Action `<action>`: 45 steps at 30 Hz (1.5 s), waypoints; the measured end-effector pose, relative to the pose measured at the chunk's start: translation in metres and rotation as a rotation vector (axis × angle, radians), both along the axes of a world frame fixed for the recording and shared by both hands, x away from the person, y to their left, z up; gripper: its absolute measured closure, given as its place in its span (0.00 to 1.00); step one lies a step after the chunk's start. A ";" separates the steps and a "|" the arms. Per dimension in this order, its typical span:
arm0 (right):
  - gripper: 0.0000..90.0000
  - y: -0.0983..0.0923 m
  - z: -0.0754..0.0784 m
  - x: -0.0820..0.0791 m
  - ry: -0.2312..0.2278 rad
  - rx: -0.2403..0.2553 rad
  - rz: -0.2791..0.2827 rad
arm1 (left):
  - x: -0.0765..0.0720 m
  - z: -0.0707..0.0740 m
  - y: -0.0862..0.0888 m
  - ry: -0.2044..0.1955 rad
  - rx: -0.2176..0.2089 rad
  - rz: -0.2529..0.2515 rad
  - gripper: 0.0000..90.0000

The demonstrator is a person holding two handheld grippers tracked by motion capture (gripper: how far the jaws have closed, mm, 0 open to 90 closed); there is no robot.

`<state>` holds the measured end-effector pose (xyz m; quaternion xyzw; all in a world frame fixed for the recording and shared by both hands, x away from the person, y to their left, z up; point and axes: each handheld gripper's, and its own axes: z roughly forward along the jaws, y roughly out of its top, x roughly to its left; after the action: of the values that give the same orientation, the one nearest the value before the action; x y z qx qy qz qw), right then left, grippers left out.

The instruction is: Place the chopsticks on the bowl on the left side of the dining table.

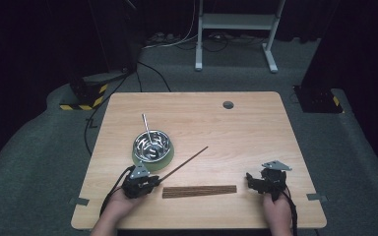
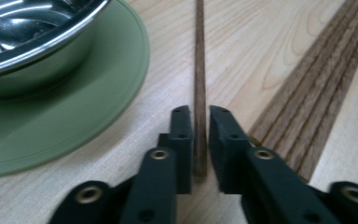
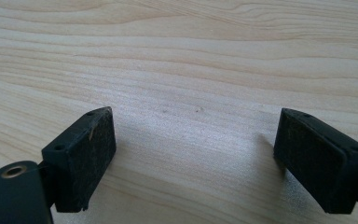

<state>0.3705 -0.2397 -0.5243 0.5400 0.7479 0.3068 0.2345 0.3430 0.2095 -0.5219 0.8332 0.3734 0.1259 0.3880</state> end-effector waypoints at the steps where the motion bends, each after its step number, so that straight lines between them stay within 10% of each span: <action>1: 0.14 0.000 0.000 0.000 0.000 0.000 0.000 | 0.001 0.000 -0.003 -0.013 0.014 0.004 0.77; 11: 0.14 0.000 0.000 0.000 -0.002 -0.001 0.006 | 0.010 -0.002 -0.023 -0.054 0.041 0.049 0.65; 22: 0.14 0.001 0.000 -0.001 0.007 0.001 0.009 | 0.009 -0.002 -0.023 -0.048 0.030 0.038 0.91; 30: 0.14 0.001 0.001 -0.001 0.017 0.004 0.015 | 0.007 -0.002 -0.023 -0.069 0.025 0.027 0.93; 45: 0.14 0.001 0.001 -0.001 0.017 0.004 0.014 | -0.011 0.034 -0.008 -0.192 -0.074 0.053 0.93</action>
<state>0.3694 -0.2389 -0.5234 0.5379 0.7529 0.3054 0.2248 0.3318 0.2014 -0.4880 0.7922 0.3609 0.2015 0.4490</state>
